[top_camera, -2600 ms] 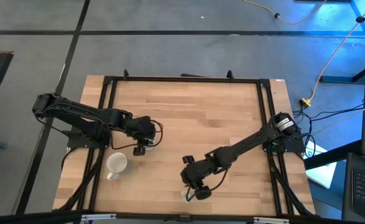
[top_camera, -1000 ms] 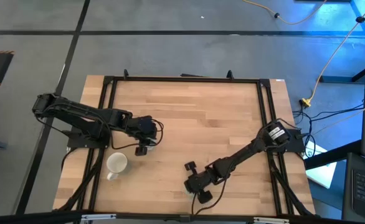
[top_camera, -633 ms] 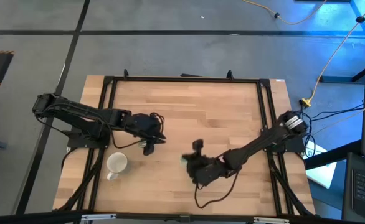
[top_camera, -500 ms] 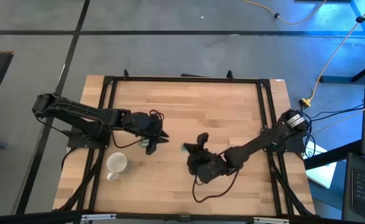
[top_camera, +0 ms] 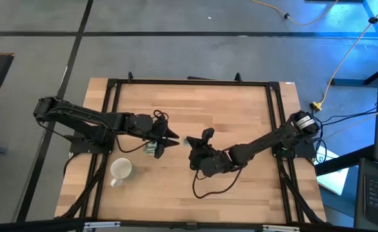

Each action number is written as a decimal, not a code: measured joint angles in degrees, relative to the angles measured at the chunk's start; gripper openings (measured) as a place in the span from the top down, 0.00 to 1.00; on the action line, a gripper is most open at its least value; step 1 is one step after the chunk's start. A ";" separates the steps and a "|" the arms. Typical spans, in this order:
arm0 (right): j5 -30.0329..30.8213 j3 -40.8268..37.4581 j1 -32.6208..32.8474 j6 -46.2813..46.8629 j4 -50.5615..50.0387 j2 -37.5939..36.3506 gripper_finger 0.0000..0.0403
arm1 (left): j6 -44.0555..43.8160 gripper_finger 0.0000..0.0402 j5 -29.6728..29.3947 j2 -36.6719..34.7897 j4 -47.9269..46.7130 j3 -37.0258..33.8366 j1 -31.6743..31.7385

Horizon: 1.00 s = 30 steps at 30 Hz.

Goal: Pick and place Stevia / Truvia into bins
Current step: Put the green stevia packet into the transparent container

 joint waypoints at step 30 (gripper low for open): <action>-5.53 0.04 -0.58 -4.20 14.78 -0.07 0.95 | 16.14 0.99 -4.43 0.00 1.49 0.00 0.00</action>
